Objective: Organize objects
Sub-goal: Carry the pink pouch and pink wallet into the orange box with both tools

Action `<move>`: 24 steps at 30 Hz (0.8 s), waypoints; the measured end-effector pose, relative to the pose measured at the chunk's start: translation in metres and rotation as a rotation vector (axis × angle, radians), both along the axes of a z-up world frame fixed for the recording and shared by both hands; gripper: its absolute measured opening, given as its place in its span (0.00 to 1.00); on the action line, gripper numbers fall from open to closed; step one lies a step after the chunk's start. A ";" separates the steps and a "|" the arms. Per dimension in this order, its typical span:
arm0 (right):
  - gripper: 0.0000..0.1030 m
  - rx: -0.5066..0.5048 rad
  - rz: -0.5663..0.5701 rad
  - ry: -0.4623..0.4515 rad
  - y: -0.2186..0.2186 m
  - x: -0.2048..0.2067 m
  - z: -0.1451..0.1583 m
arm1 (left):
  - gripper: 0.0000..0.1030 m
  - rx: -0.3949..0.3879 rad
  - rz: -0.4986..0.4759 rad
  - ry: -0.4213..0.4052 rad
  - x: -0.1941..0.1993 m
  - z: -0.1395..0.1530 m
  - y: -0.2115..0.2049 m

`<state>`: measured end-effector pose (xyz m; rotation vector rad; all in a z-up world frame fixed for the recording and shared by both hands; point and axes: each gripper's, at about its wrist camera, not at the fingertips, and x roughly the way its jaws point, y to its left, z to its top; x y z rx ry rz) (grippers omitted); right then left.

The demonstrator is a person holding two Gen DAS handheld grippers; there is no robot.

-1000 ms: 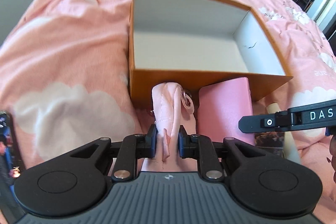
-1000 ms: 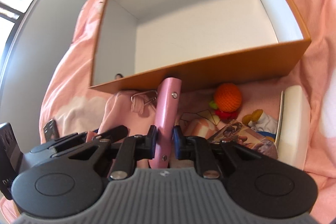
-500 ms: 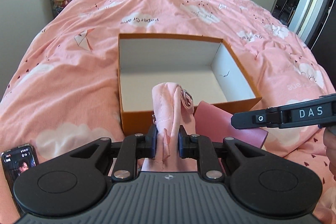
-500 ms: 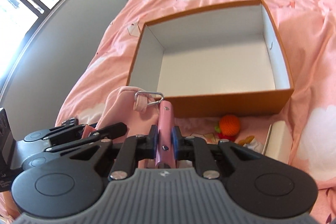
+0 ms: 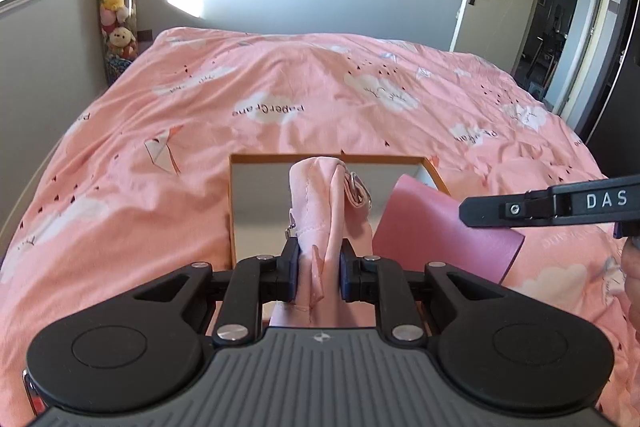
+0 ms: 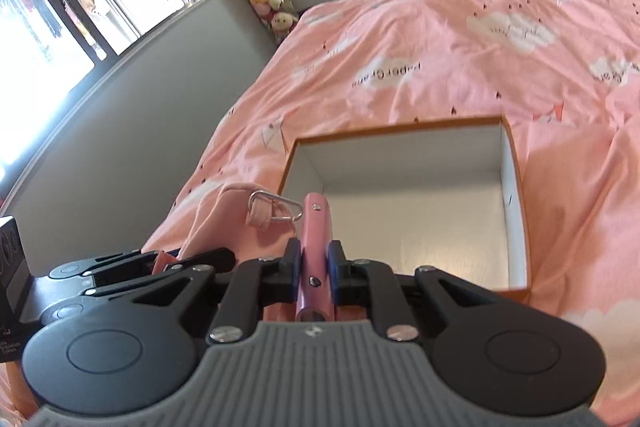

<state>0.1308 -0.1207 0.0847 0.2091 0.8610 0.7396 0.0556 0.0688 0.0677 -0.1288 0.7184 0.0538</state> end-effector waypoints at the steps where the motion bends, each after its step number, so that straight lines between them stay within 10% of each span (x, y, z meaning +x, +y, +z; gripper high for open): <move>1: 0.14 0.004 -0.008 -0.008 0.001 0.005 0.001 | 0.21 0.012 0.006 -0.002 0.006 -0.001 0.001; 24: 0.14 -0.029 -0.095 0.172 0.073 0.086 -0.126 | 0.22 0.210 0.009 0.294 0.093 -0.103 0.000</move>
